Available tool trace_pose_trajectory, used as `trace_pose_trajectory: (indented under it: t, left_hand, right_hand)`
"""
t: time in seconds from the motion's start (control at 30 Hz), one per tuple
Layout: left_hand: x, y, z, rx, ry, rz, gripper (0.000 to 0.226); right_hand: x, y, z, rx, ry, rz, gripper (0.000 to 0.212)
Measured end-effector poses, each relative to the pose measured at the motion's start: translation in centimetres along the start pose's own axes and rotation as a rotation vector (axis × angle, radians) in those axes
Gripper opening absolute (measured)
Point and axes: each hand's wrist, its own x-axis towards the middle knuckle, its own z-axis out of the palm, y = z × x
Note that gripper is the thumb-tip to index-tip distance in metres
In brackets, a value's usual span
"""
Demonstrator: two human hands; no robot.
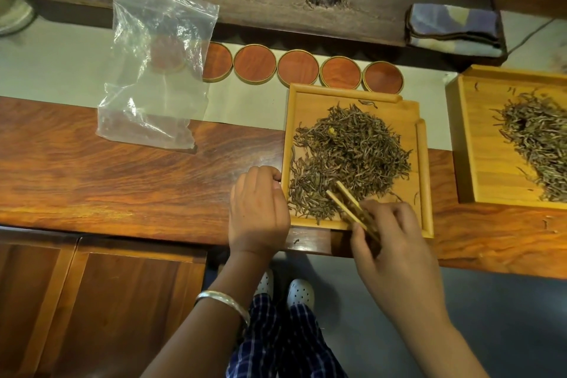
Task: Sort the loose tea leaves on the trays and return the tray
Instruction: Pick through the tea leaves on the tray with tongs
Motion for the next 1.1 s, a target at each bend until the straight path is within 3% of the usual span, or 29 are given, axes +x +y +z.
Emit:
trace_pose_trajectory:
  t: [0.5, 0.93, 1.1]
  left_hand:
    - [0.0, 0.2, -0.1, 0.020, 0.007, 0.011, 0.013]
    - [0.0, 0.4, -0.2, 0.042, 0.002, 0.010, 0.013]
    - [-0.1, 0.4, -0.2, 0.048, 0.004, 0.016, 0.011]
  right_hand:
    - [-0.2, -0.7, 1.4, 0.003, 0.004, -0.041, 0.025]
    - [-0.5, 2.0, -0.5, -0.047, 0.049, 0.033, 0.028]
    - [1.5, -0.7, 0.6, -0.051, 0.009, -0.095, 0.026]
